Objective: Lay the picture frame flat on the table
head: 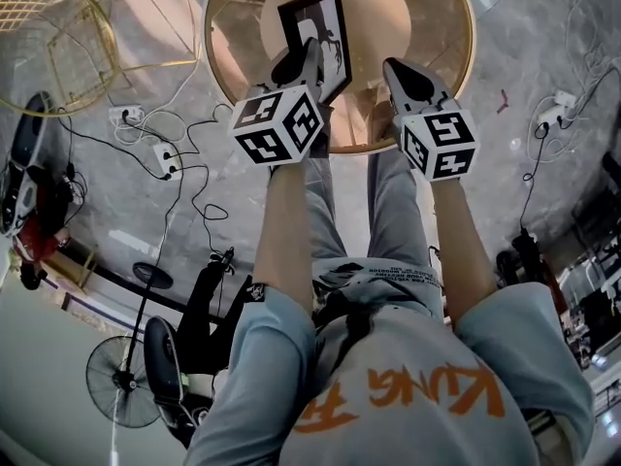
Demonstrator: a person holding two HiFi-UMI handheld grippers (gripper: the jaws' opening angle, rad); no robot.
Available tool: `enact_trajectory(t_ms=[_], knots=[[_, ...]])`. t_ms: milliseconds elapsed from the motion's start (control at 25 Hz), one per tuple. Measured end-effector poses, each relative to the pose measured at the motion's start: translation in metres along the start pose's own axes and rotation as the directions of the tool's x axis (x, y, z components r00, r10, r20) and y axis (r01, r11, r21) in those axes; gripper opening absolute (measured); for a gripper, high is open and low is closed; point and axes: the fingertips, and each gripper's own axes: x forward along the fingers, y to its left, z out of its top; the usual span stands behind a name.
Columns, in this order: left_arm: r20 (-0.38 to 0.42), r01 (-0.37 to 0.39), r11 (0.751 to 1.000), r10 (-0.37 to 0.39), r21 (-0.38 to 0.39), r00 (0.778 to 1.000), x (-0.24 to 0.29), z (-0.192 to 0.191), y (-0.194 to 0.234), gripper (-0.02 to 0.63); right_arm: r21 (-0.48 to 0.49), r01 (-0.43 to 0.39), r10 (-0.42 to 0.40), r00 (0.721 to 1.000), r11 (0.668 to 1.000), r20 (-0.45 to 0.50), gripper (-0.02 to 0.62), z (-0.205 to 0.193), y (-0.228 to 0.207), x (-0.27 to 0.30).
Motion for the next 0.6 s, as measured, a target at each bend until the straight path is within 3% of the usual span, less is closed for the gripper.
enact_trajectory(t_ms=[240,600], knots=[[-0.003,0.024,0.997,-0.024,-0.076,1.000,0.016,-0.003,0.008,0.032,0.003,-0.015,0.015,1.000,1.000,-0.004,-0.002,0.000,0.001,0.011],[-0.040,0.040,0.992,-0.044,-0.116,0.998,0.034,-0.017,0.013,0.032,0.019,-0.006,0.006,1.000,1.000,0.002,-0.002,-0.005,-0.006,0.014]])
